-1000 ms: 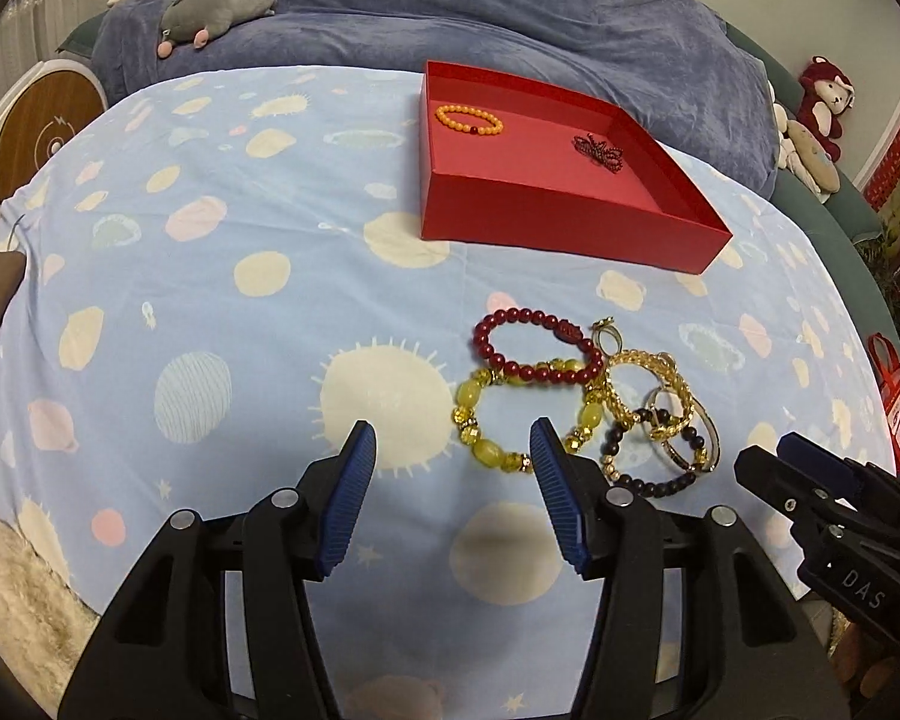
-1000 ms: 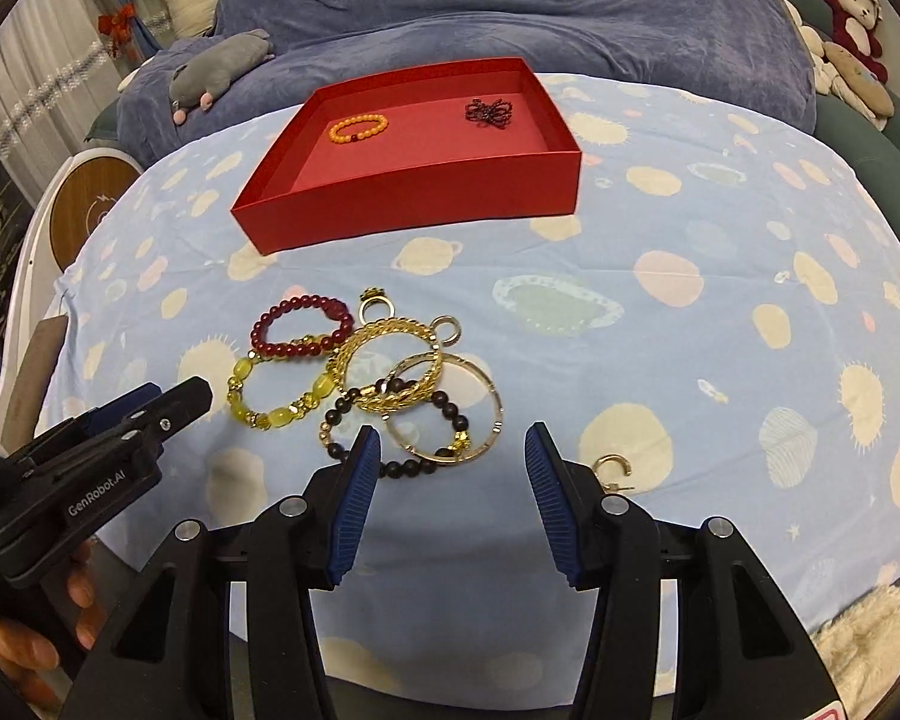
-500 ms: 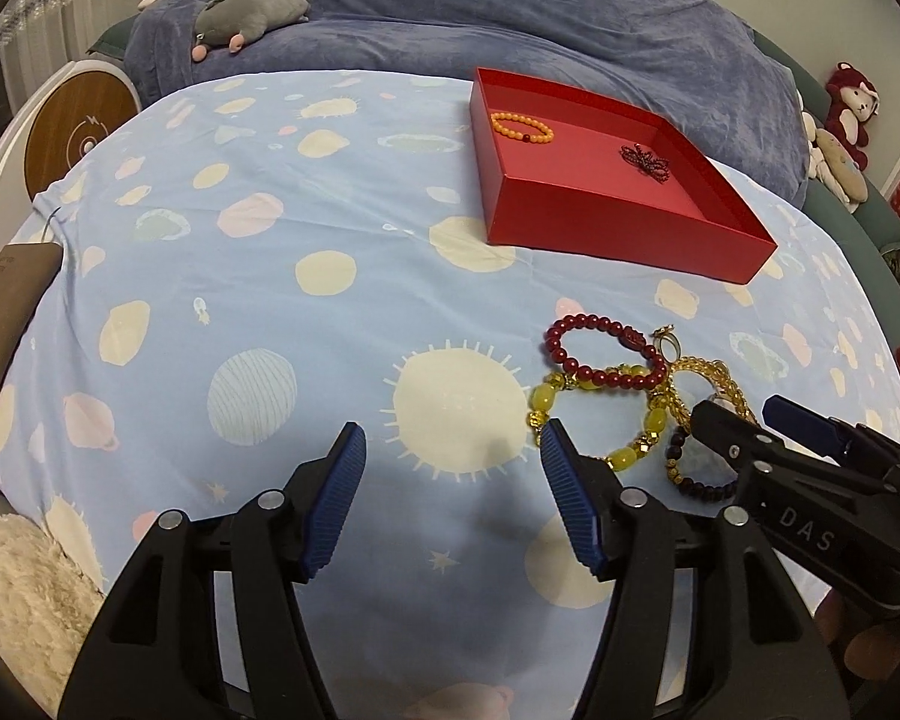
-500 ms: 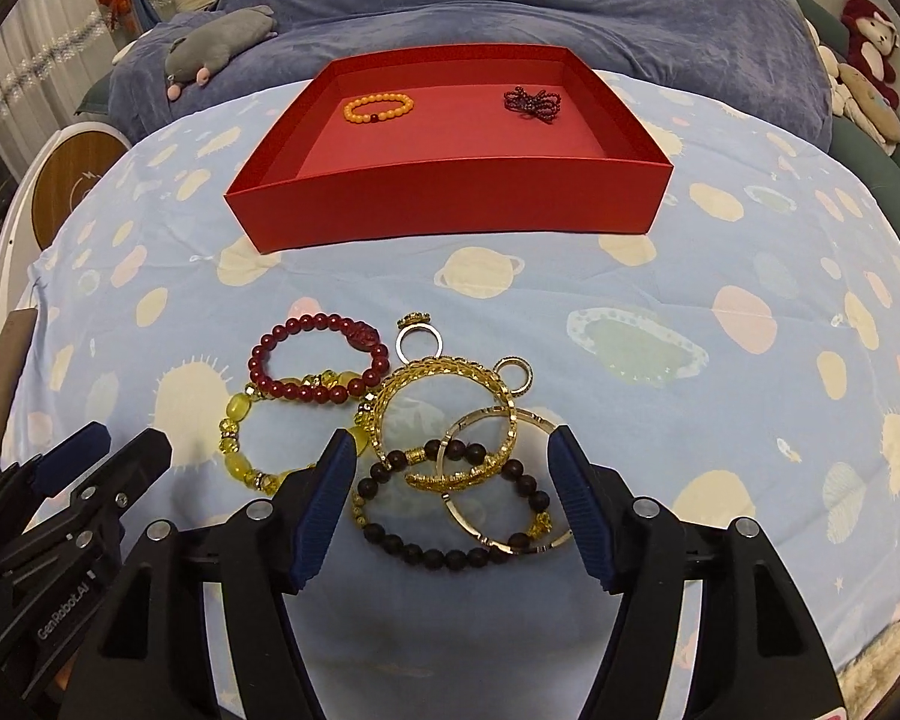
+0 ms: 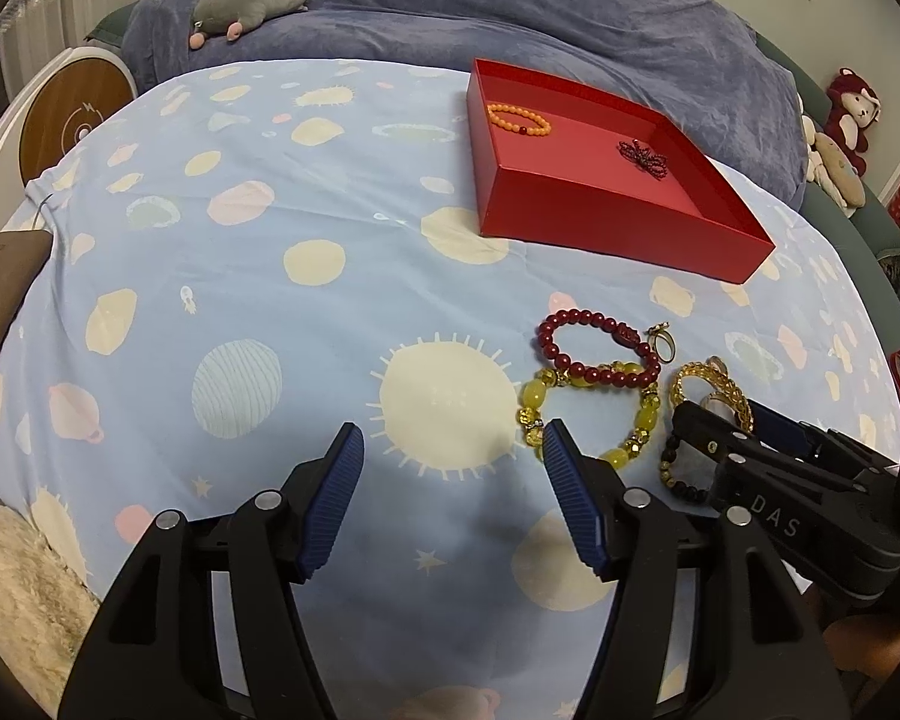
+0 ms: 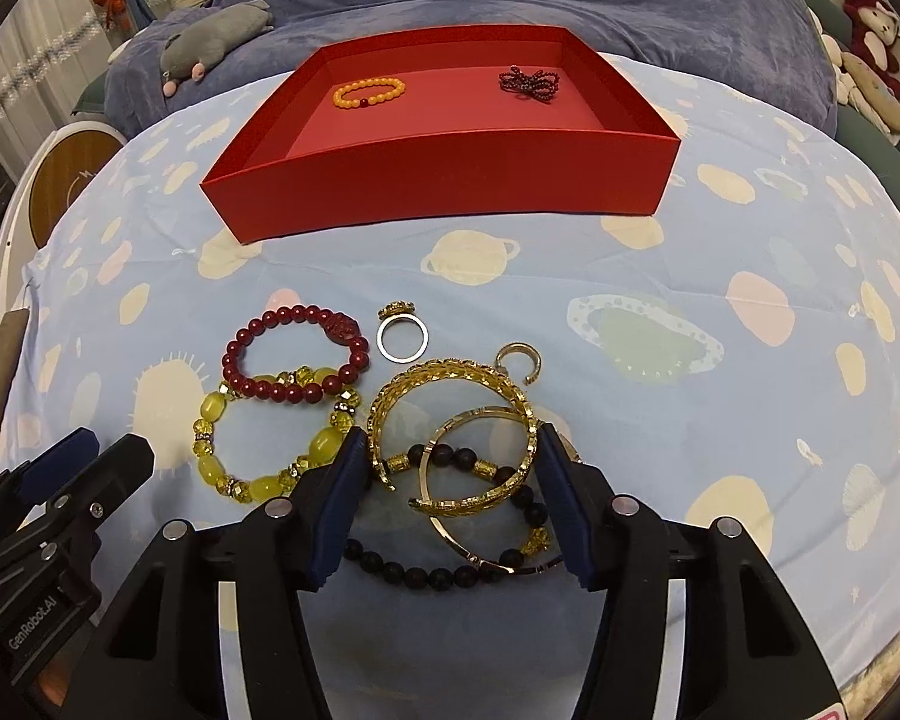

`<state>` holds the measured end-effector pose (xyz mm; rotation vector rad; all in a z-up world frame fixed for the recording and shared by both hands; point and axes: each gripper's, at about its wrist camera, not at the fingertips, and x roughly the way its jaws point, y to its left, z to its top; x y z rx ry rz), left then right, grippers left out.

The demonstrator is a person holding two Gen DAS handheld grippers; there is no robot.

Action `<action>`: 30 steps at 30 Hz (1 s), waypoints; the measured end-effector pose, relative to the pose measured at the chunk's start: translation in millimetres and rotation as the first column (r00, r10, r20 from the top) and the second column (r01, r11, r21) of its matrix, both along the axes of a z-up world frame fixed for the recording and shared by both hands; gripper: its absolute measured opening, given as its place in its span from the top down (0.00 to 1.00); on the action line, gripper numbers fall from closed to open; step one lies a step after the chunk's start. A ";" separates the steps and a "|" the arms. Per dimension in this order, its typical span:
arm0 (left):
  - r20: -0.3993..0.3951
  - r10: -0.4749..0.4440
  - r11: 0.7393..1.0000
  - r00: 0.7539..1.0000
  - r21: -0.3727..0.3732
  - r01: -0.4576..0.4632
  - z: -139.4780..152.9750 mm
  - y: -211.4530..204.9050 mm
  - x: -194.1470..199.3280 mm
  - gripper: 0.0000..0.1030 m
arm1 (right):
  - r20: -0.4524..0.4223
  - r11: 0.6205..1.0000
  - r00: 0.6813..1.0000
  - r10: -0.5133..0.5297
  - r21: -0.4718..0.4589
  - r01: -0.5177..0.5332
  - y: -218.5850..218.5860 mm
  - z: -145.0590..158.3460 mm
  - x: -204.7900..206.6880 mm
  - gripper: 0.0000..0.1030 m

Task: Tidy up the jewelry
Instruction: 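Move both open tools back over the jewelry pile, then grasp the dark red bead bracelet with the left tool while the right tool grasps the gold beaded bangle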

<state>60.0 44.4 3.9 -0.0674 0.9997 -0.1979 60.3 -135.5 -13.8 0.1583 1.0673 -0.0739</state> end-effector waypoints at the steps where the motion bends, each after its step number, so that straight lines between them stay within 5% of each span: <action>1: 0.001 -0.004 1.000 1.000 -0.003 0.004 0.7 -1.1 -0.3 0.42 | 0.004 1.000 1.000 -0.006 0.005 0.006 -2.0 1.8 -1.7 0.47; 9: 0.015 -0.042 0.998 0.999 -0.047 0.043 8.6 -27.8 11.7 0.28 | 0.046 0.998 0.997 -0.054 0.045 0.052 -27.1 20.4 -22.4 0.47; 16: 0.000 -0.061 0.998 0.998 -0.006 0.061 -4.2 -59.0 35.3 0.30 | 0.055 0.996 0.996 -0.071 0.053 0.068 -39.4 29.5 -31.7 0.47; 26: -0.012 -0.054 0.998 0.998 0.028 0.055 -19.9 -58.7 52.9 0.56 | 0.055 0.996 0.996 -0.066 0.070 0.062 -39.0 28.5 -26.7 0.47; 30: 0.003 -0.068 0.996 0.998 0.056 0.068 -20.7 -60.4 52.6 0.75 | 0.051 0.996 0.997 -0.062 0.073 0.058 -38.0 27.1 -25.5 0.47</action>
